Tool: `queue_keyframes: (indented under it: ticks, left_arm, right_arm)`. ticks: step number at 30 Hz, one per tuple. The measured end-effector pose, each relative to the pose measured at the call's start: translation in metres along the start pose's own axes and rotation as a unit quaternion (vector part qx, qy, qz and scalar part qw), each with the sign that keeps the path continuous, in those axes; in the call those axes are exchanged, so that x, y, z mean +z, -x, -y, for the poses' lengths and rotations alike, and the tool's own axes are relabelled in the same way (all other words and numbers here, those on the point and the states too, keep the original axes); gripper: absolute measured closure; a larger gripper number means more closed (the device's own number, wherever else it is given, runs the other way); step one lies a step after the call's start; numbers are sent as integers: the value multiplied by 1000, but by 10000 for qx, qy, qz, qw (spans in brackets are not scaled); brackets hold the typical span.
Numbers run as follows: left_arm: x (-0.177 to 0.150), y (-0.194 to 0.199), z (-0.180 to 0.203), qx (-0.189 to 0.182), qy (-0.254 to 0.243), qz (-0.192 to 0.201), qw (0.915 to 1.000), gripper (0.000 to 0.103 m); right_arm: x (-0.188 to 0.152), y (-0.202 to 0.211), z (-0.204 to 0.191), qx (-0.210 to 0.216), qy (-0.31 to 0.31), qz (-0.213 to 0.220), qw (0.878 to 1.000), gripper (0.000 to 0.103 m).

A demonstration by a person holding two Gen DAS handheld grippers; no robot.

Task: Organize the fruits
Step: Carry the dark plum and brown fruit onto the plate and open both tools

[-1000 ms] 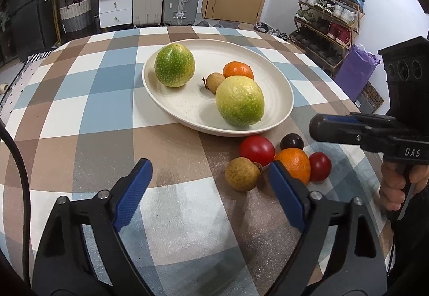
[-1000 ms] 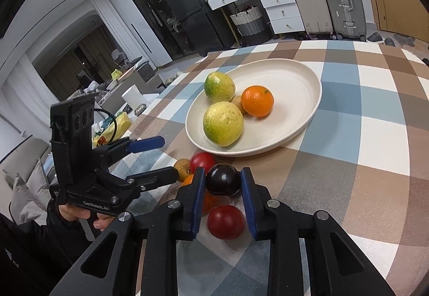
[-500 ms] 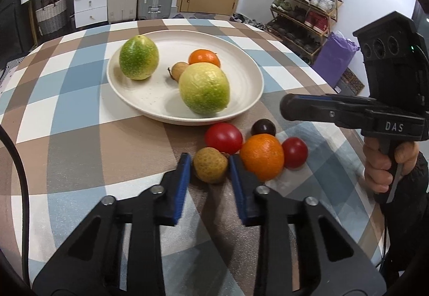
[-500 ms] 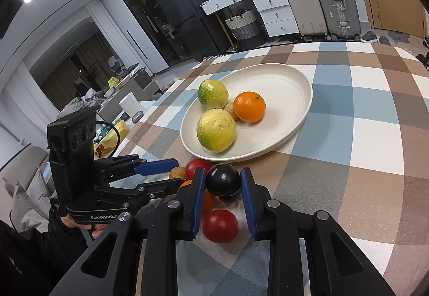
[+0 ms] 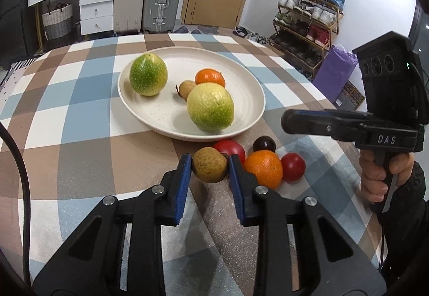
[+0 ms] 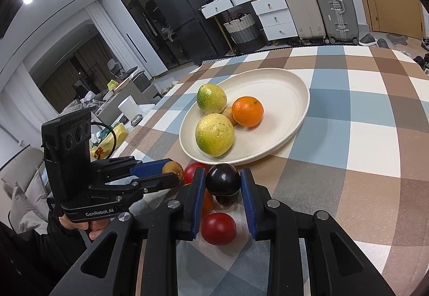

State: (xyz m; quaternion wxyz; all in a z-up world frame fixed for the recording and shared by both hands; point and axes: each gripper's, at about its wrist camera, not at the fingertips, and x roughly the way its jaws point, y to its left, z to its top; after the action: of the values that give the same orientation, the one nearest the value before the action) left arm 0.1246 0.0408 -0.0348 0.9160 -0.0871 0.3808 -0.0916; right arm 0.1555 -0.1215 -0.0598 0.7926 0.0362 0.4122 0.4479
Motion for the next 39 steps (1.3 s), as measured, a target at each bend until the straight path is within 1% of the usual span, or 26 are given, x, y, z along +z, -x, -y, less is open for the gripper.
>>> queue_keyframes:
  ticks: [5, 9, 11, 13, 19, 23, 26, 28, 33, 37, 39]
  left_arm:
    - [4, 6, -5, 118, 94, 177, 9997, 77]
    - [10, 10, -10, 239, 189, 362, 9989, 77]
    - [12, 12, -12, 262, 222, 418, 9985, 77]
    - [14, 12, -14, 362, 280, 475, 9978, 77]
    - [21, 10, -23, 564, 420, 559, 9960, 77]
    - [26, 6, -27, 705, 425, 580, 9949, 77]
    - [30, 5, -28, 746, 413, 610, 9945, 77]
    - [34, 4, -27, 770, 352, 648, 9943, 77]
    - [42, -9, -26, 873, 292, 662, 9935, 77]
    - [44, -18, -27, 886, 291, 635, 9936, 77]
    - [45, -21, -29, 819, 335, 602, 9943, 77]
  right_arm:
    - [0, 2, 0, 10, 17, 56, 10000, 76]
    - [3, 7, 1, -1, -31, 268, 9996, 76]
    - [5, 8, 2, -43, -77, 321, 9994, 76]
    - [6, 8, 4, -74, -142, 360, 9992, 76]
    - [10, 10, 8, -242, -233, 569, 9978, 76]
    - [13, 6, 8, -426, -259, 501, 9975, 76]
    - [17, 4, 7, -570, -209, 495, 9969, 76]
    - [21, 6, 6, -583, -213, 551, 9965, 76]
    - [33, 1, 5, -786, -201, 557, 9951, 76]
    - [39, -7, 10, -811, -252, 577, 9947, 76]
    - [42, -13, 16, -791, -348, 585, 9945, 76]
